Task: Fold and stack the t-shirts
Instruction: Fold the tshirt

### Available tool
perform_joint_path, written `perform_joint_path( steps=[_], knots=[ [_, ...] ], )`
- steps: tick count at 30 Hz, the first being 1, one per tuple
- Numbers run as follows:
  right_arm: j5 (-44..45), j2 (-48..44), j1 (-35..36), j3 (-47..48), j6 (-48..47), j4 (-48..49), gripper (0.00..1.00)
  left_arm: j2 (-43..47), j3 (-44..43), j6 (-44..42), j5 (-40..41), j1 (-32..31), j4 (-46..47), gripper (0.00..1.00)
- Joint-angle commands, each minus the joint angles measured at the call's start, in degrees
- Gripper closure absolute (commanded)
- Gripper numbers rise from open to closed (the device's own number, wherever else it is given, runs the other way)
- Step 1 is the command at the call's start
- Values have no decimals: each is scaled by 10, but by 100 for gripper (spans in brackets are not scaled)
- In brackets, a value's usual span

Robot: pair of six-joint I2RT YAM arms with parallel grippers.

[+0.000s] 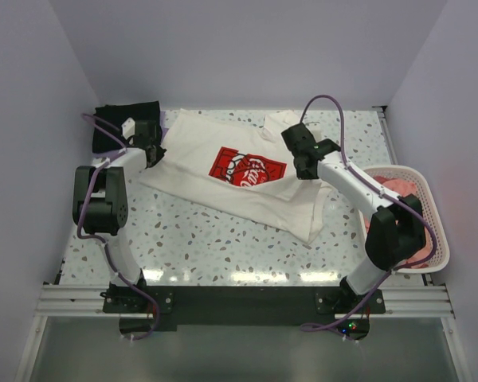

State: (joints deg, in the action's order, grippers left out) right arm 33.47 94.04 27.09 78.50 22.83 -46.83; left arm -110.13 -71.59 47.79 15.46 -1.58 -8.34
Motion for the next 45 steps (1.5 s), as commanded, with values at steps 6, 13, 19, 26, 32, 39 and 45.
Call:
perform_joint_path(
  steps=[6,13,19,26,32,39,45],
  knots=[
    [12,-29,-14,-6,-8,9,100,26,-6,-2,22,0,9,98],
    [3,-25,-22,-14,-8,12,100,25,-11,-3,20,2,11,98],
    [-1,-18,-27,-20,-6,17,100,19,-16,-7,13,3,15,98],
    [-8,-4,-34,-22,-4,25,100,10,-29,-12,9,3,17,98],
    [-17,33,-36,6,-3,27,100,-10,-49,-16,-3,3,18,98],
    [-16,63,-36,43,-8,25,100,-29,-54,-18,-15,3,20,93],
    [-3,86,-39,65,-13,20,96,-24,-46,-25,-24,3,30,77]
  ],
)
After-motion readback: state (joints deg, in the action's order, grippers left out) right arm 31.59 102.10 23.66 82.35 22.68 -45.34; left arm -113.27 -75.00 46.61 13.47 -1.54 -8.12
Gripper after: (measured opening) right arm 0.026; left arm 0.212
